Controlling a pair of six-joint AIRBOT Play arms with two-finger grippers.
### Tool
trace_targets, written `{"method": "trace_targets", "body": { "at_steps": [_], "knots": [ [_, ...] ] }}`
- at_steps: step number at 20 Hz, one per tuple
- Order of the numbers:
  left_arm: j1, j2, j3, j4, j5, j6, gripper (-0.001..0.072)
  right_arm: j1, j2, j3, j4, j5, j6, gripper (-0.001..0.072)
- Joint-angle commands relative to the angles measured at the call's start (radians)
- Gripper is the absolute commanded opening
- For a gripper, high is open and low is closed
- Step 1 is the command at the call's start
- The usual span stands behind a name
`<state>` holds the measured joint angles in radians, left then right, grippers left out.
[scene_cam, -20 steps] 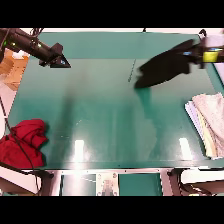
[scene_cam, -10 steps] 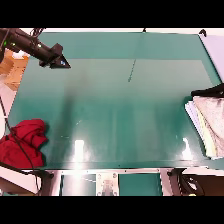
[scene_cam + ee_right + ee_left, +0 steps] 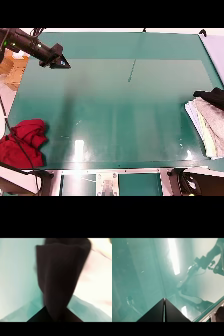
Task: Fold the shirts.
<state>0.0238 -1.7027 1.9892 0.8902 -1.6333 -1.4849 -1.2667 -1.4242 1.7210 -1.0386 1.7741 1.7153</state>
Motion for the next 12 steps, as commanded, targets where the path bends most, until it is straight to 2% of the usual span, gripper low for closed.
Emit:
{"method": "trace_targets", "body": {
  "at_steps": [1,4,8,9,10,11,12],
  "knots": [
    [0.000,0.001,0.000,0.000,0.000,0.002,0.0032,-0.006,0.016,-0.089,-0.252,0.064,0.040,0.0017],
    [0.000,0.001,0.000,0.001,0.001,0.002,0.0032,-0.007,0.017,-0.209,-0.370,0.043,0.058,0.0017],
    [0.000,0.001,0.000,0.001,0.002,0.002,0.0032,-0.006,0.016,-0.350,-0.447,-0.098,0.034,0.0028],
    [0.000,0.001,0.000,0.001,0.002,0.002,0.0032,-0.006,0.016,-0.366,-0.460,-0.126,0.031,0.0195],
    [0.000,0.001,0.000,0.001,0.002,0.002,0.0032,-0.007,0.016,-0.370,-0.465,-0.134,0.031,0.0499],
    [0.000,0.001,0.000,0.001,0.002,0.002,0.0032,-0.007,0.016,-0.367,-0.465,-0.133,0.031,0.0620],
    [0.000,0.001,0.000,0.000,0.002,0.002,0.0032,-0.006,0.016,-0.355,-0.460,-0.130,0.032,0.0620]
  ]
}}
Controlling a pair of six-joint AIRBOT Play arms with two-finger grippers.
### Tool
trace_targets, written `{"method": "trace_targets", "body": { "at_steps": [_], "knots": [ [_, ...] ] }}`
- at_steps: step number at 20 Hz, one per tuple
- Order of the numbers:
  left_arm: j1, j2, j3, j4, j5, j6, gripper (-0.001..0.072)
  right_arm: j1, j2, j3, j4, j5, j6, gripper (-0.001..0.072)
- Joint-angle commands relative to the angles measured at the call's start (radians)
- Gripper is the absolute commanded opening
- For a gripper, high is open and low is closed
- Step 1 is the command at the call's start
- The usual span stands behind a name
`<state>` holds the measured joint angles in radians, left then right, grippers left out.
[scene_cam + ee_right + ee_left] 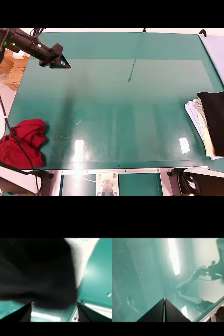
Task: Fold the shirts.
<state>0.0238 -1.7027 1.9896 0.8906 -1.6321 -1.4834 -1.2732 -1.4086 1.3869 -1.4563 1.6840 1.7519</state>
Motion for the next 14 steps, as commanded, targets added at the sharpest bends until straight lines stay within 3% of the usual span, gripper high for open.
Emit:
{"method": "trace_targets", "body": {
  "at_steps": [1,4,5,6,7,14],
  "knots": [
    [0.000,0.001,0.000,0.000,0.001,0.000,0.0032,0.008,0.001,-0.001,-0.017,-0.034,-0.004,0.0620],
    [0.000,0.001,0.000,0.000,0.002,0.001,0.0032,0.056,0.001,0.087,0.111,-0.028,0.006,0.0611],
    [0.000,0.001,0.000,0.000,0.000,0.003,0.0032,0.087,0.001,0.118,0.180,-0.041,0.004,0.0531],
    [0.000,0.001,0.000,-0.002,0.001,0.011,0.0032,0.126,0.001,0.143,0.252,-0.057,-0.019,0.0193],
    [0.000,0.001,0.001,-0.007,0.000,0.010,0.0032,0.179,0.003,0.163,0.317,-0.080,-0.027,0.0025],
    [-0.117,0.094,-0.074,0.047,-0.029,-0.029,0.0030,0.679,0.080,0.116,0.335,-0.162,-0.103,0.0015]
  ]
}}
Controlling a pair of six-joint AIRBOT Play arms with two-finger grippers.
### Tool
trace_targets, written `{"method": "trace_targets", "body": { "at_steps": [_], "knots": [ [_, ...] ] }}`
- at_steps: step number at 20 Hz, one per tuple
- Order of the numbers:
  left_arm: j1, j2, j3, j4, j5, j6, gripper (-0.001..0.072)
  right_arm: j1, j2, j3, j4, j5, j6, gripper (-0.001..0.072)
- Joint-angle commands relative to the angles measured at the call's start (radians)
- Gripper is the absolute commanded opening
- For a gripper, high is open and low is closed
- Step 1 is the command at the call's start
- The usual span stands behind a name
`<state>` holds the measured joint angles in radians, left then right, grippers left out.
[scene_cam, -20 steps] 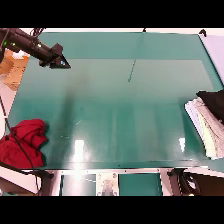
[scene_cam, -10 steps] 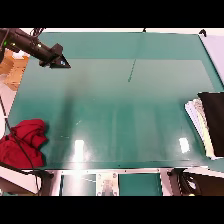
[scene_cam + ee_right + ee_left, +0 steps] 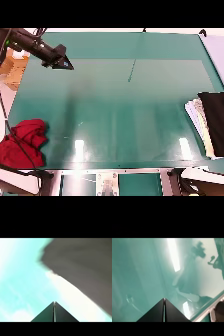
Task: Fold the shirts.
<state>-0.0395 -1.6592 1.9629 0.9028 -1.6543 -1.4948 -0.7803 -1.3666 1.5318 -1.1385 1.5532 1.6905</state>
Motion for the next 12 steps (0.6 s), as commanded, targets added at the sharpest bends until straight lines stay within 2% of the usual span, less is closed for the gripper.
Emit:
{"method": "trace_targets", "body": {
  "at_steps": [1,3,8,10,12],
  "knots": [
    [-0.081,0.096,-0.111,0.052,0.008,-0.017,0.0030,0.262,0.073,-0.077,0.002,-0.047,-0.054,0.0015],
    [-0.127,0.218,-0.302,0.092,0.064,-0.016,0.0031,0.394,0.166,-0.215,-0.035,-0.079,-0.080,0.0015],
    [-0.157,0.634,-0.975,0.089,0.289,-0.025,0.0030,0.645,0.518,-0.711,-0.021,-0.218,-0.103,0.0015],
    [-0.157,0.726,-1.109,0.090,0.309,-0.046,0.0031,0.691,0.606,-0.807,0.007,-0.268,-0.098,0.0015],
    [-0.157,0.761,-1.139,0.091,0.308,-0.050,0.0032,0.719,0.650,-0.829,0.018,-0.289,-0.099,0.0016]
  ]
}}
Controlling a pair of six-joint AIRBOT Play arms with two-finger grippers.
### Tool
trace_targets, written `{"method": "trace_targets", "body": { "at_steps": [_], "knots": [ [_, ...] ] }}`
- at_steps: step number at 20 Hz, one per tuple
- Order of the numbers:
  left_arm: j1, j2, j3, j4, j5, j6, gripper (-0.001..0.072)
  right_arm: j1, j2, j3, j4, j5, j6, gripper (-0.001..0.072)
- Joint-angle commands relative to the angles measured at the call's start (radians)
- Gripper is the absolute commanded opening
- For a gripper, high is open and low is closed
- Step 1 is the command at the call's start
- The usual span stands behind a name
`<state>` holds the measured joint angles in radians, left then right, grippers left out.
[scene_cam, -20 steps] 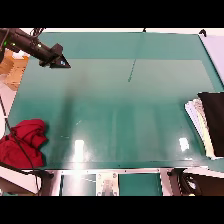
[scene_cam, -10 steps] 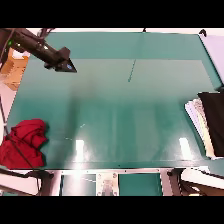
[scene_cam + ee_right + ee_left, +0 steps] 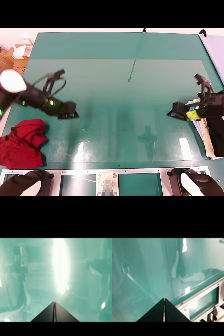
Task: Fold the shirts.
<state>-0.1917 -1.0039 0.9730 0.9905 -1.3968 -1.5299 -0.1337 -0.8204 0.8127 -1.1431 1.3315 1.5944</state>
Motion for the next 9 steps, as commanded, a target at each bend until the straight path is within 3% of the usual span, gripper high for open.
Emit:
{"method": "trace_targets", "body": {
  "at_steps": [1,9],
  "knots": [
    [-0.005,0.111,-0.148,0.004,0.053,-0.014,0.0032,0.079,0.111,-0.109,0.026,-0.056,-0.002,0.0017],
    [-0.005,0.111,-0.146,0.002,0.061,-0.014,0.0032,0.078,0.115,-0.110,0.032,-0.007,-0.002,0.0017]
  ]
}}
